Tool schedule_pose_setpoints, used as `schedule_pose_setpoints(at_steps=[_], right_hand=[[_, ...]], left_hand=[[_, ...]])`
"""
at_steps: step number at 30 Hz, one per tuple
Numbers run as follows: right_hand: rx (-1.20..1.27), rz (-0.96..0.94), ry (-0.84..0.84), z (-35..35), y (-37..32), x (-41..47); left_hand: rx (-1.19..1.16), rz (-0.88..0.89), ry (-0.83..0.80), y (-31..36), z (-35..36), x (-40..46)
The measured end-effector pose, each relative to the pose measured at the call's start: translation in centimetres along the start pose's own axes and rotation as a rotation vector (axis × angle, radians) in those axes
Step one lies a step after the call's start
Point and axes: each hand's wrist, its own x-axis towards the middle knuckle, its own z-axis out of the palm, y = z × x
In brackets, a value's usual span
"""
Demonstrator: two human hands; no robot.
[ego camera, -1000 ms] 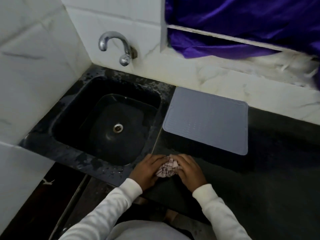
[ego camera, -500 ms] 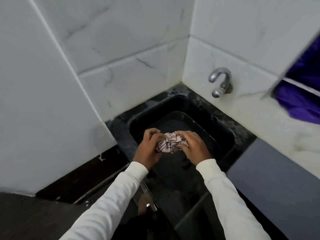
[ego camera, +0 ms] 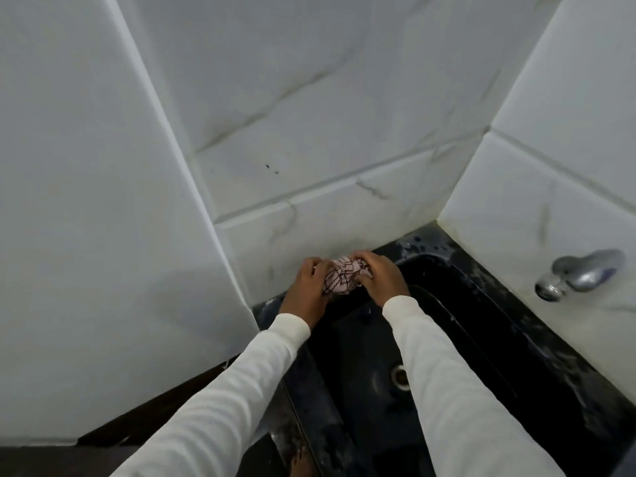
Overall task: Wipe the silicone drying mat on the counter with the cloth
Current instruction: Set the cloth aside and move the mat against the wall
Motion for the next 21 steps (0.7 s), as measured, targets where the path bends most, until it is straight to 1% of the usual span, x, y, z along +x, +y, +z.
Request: schedule_pose_setpoints(at_steps=[2,5,7,10,17,21], right_hand=[[-0.016,0.025,-0.013,1.6,0.7,1.5],[-0.064,-0.010,-0.028,3.7,1.7,3.0],[-0.097,-0.027,-0.056,5.0,2.0,3.3],[-0.127,-0.035,-0.083,6.4,2.3,4.1],[-0.174,-0.036,-0.059,6.9,2.8,4.4],[-0.268,0.020,-0.090,6.6,2.0,4.2]], left_hand=[[0.071,-0.041,-0.042,-1.0,0.9,0.8],[0.228,0.012,-0.101,-3.0,2.7,0.9],[0.302,0.004,-0.156,-4.2,3.6,0.7],[0.283,-0.008,-0.155,-5.4,4.3,0.8],[0.294,0.003,-0.178,-6.3,5.0,1.4],[0.349,-0.039,-0.206,-5.9,4.7,1.5]])
